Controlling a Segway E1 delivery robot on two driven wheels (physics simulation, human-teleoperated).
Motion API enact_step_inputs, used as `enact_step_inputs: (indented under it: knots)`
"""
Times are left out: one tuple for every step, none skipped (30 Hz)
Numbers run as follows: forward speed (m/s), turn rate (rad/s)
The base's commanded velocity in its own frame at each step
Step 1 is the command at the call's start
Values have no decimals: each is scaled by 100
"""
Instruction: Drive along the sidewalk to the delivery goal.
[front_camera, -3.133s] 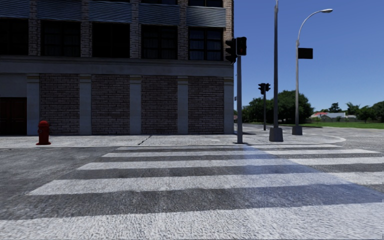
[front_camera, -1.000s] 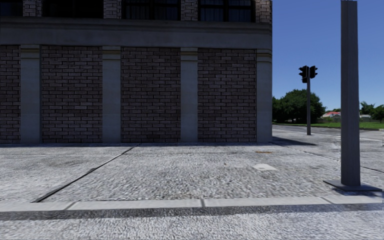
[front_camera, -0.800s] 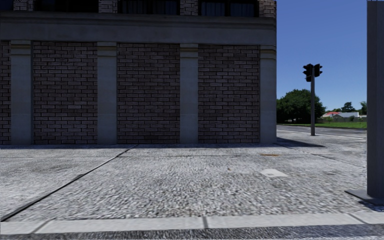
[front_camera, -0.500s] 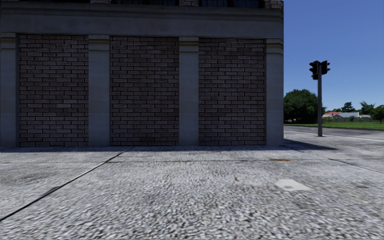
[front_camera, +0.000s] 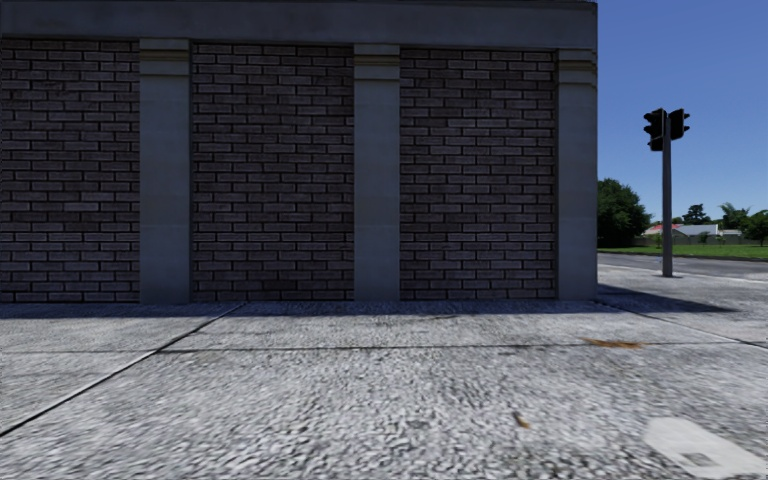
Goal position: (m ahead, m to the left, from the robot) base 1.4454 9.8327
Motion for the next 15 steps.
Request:
enact_step_inputs:
  knots:
    - [171, 0]
    - [171, 0]
    - [171, 0]
    - [171, 0]
    - [171, 0]
    - [171, 0]
    - [171, 0]
    - [171, 0]
    - [171, 0]
    - [171, 0]
    - [171, 0]
    - [171, 0]
    - [171, 0]
    - [171, 0]
    - [171, 0]
